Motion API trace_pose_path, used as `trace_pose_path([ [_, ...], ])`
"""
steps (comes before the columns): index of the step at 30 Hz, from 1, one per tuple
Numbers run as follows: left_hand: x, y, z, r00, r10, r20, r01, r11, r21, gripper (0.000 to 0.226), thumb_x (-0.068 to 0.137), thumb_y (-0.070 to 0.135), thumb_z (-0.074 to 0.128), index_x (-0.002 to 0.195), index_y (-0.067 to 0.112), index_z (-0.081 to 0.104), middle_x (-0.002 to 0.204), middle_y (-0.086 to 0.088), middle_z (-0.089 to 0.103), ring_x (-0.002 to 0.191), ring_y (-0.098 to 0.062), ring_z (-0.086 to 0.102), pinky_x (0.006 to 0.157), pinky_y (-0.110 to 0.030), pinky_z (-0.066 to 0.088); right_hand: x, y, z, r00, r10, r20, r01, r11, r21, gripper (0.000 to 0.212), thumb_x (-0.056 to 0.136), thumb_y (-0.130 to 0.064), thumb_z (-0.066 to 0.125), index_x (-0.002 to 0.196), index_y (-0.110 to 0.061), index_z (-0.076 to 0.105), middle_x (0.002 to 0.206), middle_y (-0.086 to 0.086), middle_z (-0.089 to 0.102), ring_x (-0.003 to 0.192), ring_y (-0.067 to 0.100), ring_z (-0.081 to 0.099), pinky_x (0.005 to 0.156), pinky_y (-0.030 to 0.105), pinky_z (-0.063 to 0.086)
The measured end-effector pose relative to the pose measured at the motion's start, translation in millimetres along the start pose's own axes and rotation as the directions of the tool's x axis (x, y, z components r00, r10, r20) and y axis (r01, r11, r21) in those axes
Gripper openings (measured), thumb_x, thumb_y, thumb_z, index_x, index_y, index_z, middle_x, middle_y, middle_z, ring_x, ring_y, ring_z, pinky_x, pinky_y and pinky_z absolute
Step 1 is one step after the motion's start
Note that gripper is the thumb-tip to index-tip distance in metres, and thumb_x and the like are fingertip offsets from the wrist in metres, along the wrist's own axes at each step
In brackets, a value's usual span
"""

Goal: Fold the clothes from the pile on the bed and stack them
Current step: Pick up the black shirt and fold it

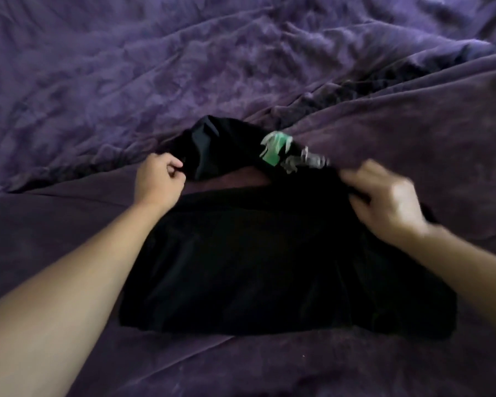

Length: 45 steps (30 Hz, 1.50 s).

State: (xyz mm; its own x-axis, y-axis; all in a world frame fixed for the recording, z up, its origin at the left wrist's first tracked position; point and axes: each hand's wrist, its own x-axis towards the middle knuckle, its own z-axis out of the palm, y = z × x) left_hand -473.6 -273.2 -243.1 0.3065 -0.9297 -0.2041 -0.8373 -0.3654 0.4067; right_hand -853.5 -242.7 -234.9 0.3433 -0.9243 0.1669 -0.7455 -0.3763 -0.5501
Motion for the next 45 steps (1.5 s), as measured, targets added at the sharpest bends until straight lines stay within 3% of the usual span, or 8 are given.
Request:
trace_pose_path([
  [6,16.2,5.8,0.0,0.981,0.163,-0.108,-0.157,0.985,0.067,0.055,0.089,0.015,0.053,0.143,0.020,0.042,0.139,-0.018,0.041,0.128,-0.037,0.038,0.107,-0.045,0.032,-110.9,-21.7,33.3,0.868,-0.223,0.444,0.351,0.908,-0.230,0.046,0.054,0.002,0.080,0.093,-0.019,0.076,0.077,0.003,0.058,0.063,0.022,0.058,0.054,0.033,0.047],
  [12,-2.0,21.2,31.9,0.805,0.255,0.535,-0.456,0.844,0.284,0.056,0.076,0.014,0.063,0.128,0.034,0.055,0.119,-0.003,0.056,0.120,-0.031,0.044,0.100,-0.048,0.035,-109.3,-37.4,44.4,0.901,0.032,0.432,0.099,0.956,-0.278,0.062,0.051,-0.010,0.084,0.111,-0.016,0.071,0.083,0.002,0.064,0.071,0.026,0.065,0.059,0.036,0.053],
  [19,-70.7,-53.6,-28.9,0.906,0.378,-0.190,-0.392,0.919,-0.040,0.068,0.061,-0.014,0.048,0.122,0.012,0.058,0.099,-0.011,0.049,0.091,-0.024,0.050,0.084,-0.034,0.043,-114.7,-46.1,9.8,0.986,0.069,0.154,-0.032,0.973,-0.228,0.041,0.079,-0.001,0.058,0.114,-0.020,0.072,0.078,0.004,0.052,0.063,0.022,0.058,0.042,0.031,0.048],
  [25,-158.5,-120.7,-41.8,0.842,0.460,0.282,-0.538,0.752,0.381,0.041,0.042,-0.007,0.078,0.076,0.015,0.074,0.103,-0.006,0.060,0.095,-0.033,0.054,0.075,-0.048,0.041,-163.4,-59.7,6.9,0.770,0.288,0.570,-0.147,0.949,-0.281,0.030,0.081,-0.032,0.073,0.110,-0.027,0.073,0.095,-0.003,0.061,0.091,0.020,0.064,0.067,0.030,0.053],
  [28,-162.8,-105.2,-36.6,0.827,0.521,0.211,-0.561,0.791,0.244,0.031,0.057,0.006,0.062,0.086,0.014,0.071,0.124,-0.012,0.056,0.117,-0.035,0.048,0.091,-0.051,0.037,-166.5,-48.7,7.9,0.899,0.418,0.135,-0.368,0.885,-0.284,0.033,0.086,-0.047,0.062,0.107,-0.023,0.071,0.103,-0.001,0.061,0.098,0.025,0.060,0.075,0.034,0.051],
  [31,-170.5,-77.4,-13.6,0.737,0.604,0.305,-0.666,0.727,0.170,0.041,0.073,0.020,0.046,0.106,0.016,0.072,0.134,-0.014,0.053,0.127,-0.033,0.045,0.103,-0.049,0.032,-160.5,-16.2,-4.8,0.598,0.785,-0.163,-0.792,0.548,-0.268,0.070,0.075,-0.063,0.065,0.134,-0.031,0.044,0.136,0.006,0.046,0.122,0.032,0.045,0.095,0.048,0.043],
  [35,-181.2,-72.9,20.2,0.760,0.276,0.588,-0.555,0.747,0.366,0.042,0.096,0.037,0.040,0.135,0.027,0.051,0.155,-0.006,0.027,0.144,-0.023,0.019,0.115,-0.045,0.019,-167.0,8.8,-8.9,0.185,0.978,0.092,-0.971,0.167,0.172,0.099,0.061,-0.059,0.081,0.141,-0.018,0.041,0.135,0.007,0.055,0.117,0.028,0.056,0.098,0.040,0.047],
  [45,-183.0,-48.0,22.9,0.826,0.260,0.501,-0.468,0.812,0.349,0.037,0.094,0.034,0.046,0.129,0.024,0.054,0.129,-0.001,0.047,0.116,-0.022,0.045,0.095,-0.039,0.038,-103.3,-107.3,-46.9,0.747,0.665,-0.011,-0.661,0.743,0.105,0.029,0.082,-0.017,0.071,0.110,-0.020,0.069,0.092,-0.001,0.071,0.084,0.007,0.064,0.073,0.019,0.044],
])
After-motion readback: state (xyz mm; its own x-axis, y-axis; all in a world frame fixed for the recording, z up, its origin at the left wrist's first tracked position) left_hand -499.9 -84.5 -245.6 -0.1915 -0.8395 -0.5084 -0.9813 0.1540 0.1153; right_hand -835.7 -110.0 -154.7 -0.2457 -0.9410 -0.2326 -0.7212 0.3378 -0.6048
